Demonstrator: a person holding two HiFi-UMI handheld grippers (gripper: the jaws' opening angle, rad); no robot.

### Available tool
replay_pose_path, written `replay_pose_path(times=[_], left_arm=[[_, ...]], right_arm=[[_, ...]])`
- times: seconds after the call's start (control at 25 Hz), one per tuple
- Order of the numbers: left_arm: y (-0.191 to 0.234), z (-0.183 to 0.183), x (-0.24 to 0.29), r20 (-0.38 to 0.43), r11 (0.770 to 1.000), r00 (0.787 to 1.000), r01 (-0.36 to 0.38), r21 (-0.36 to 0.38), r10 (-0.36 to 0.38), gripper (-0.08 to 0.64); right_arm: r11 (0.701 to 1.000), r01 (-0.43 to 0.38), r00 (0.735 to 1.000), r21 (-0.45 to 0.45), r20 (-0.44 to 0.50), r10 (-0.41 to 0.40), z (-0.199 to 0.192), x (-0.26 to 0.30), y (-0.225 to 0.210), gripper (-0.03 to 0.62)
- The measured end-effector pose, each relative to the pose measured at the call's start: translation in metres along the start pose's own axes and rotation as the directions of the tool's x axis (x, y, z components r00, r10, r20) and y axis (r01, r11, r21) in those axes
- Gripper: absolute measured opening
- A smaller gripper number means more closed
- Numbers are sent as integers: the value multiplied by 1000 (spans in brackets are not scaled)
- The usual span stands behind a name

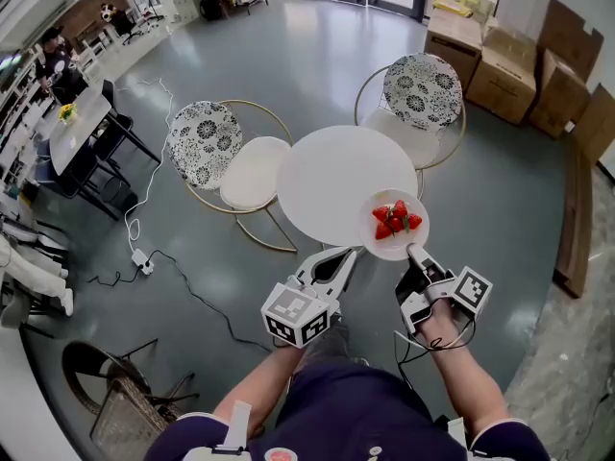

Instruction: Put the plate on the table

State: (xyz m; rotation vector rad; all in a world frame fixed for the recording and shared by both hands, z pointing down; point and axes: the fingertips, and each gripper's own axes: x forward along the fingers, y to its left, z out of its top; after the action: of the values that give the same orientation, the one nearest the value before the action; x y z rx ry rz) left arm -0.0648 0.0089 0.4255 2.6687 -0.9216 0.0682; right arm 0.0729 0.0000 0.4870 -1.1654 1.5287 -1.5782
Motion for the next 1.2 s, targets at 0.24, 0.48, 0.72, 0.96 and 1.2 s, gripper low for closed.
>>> replay_pose_path(times=[0.24, 0.48, 0.72, 0.96, 1.2], left_arm=[[36, 7, 23, -27, 1000, 999, 23, -5, -23, 5], [79, 19, 47, -55, 998, 997, 59, -16, -60, 5], [104, 21, 66, -78, 995, 992, 98, -22, -100, 5], [120, 13, 82, -103, 994, 989, 105, -43, -109, 5], [128, 6, 103, -126, 997, 989, 72, -40, -76, 5]], right_arm=[[1000, 19, 999, -11, 29, -19, 11, 35, 7, 17], [999, 47, 997, -7, 69, -47, 22, 80, 15, 17], [998, 57, 992, -10, 112, -55, 33, 105, 15, 17], [995, 96, 988, -24, 120, -93, 49, 121, -2, 17], [988, 151, 984, -41, 105, -146, 80, 135, -30, 17]])
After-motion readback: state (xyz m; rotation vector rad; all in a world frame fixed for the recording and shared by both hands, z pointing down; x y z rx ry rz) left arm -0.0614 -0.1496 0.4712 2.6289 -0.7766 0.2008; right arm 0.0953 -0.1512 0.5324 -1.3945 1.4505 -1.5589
